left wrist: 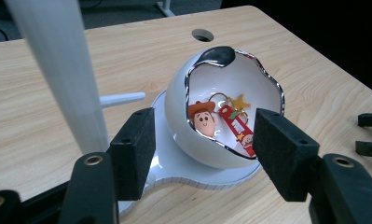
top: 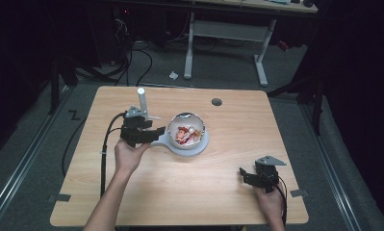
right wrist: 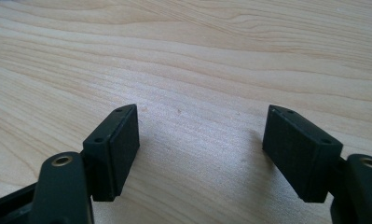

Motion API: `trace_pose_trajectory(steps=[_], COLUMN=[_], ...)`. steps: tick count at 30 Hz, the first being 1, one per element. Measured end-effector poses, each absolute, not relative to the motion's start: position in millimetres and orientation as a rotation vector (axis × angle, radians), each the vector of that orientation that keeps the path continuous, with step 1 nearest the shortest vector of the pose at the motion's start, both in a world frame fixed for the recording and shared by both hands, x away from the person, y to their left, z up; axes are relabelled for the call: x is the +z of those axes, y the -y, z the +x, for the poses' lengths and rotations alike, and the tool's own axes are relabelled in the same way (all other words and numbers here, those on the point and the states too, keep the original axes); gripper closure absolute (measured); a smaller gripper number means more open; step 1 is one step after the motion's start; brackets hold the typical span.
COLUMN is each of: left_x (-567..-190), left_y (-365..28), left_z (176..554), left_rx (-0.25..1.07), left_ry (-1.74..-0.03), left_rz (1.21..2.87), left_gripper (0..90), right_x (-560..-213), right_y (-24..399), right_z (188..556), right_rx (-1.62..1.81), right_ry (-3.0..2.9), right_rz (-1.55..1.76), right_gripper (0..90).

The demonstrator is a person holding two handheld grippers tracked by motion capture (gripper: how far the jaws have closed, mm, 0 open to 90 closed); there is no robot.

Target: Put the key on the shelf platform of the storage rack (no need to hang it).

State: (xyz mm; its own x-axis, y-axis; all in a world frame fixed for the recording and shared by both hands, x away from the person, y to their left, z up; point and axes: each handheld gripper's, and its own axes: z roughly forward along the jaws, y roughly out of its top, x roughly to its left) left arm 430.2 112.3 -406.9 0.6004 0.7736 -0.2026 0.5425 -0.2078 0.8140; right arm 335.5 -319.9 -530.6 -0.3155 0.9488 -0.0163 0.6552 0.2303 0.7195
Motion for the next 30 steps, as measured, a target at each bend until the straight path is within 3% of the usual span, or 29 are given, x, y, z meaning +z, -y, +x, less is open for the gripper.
trace_pose_trajectory(steps=[30], left_x=[-412], left_y=[-160], left_z=[400], left_rx=[0.329], left_ry=[-1.113], left_rz=[1.820], left_gripper=[38.4], right_x=[-531], right_y=[320], right_z=[335], right_rx=[0.858], right_ry=[-2.053], right_rz=[1.472], right_gripper=[27.5])
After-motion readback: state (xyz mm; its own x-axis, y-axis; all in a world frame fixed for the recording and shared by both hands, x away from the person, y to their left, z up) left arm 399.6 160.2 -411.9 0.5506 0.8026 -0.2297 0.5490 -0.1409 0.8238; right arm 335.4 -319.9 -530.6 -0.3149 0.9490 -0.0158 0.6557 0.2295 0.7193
